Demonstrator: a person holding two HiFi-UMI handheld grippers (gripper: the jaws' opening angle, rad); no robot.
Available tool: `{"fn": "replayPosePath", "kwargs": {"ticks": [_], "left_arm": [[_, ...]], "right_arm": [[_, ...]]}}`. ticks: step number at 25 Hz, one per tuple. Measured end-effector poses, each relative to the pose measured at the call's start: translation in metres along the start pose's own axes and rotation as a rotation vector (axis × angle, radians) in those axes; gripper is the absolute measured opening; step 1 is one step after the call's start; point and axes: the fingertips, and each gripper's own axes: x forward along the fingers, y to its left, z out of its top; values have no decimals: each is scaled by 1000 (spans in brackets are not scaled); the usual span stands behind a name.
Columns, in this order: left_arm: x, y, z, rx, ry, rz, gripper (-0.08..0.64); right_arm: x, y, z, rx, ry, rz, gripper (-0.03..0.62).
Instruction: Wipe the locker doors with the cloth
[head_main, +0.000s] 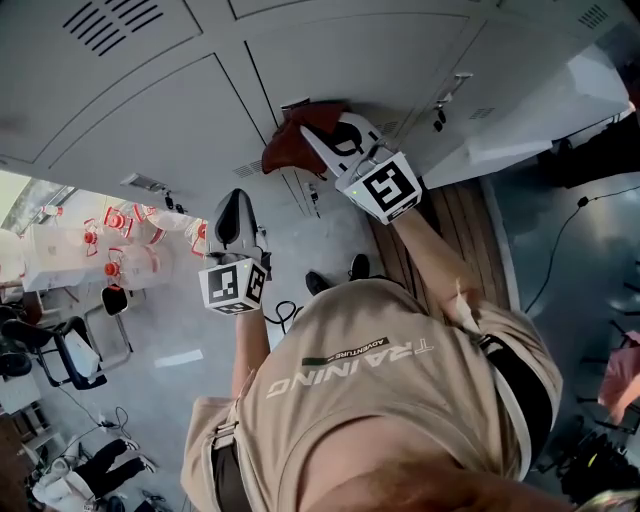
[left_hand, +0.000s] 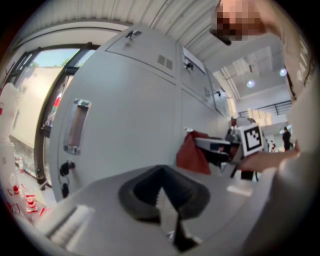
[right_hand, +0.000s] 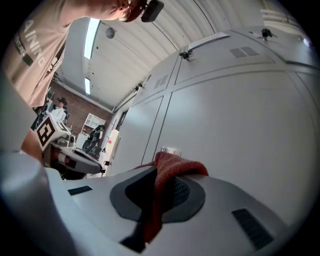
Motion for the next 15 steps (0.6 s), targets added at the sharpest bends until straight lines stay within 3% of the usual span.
{"fn": "replayPosePath", "kwargs": {"ticks": [5, 8, 15], "left_arm": [[-9, 6, -6, -3, 12, 19, 5], [-15, 10, -8, -3, 17, 34, 5], [-22, 5, -18, -6, 44, 34, 5]], "right_arm": [[-5, 11, -48, 125, 18, 37, 29], [-8, 17, -67, 132, 24, 52, 29], [-11, 44, -176, 193, 294, 85, 29]]}}
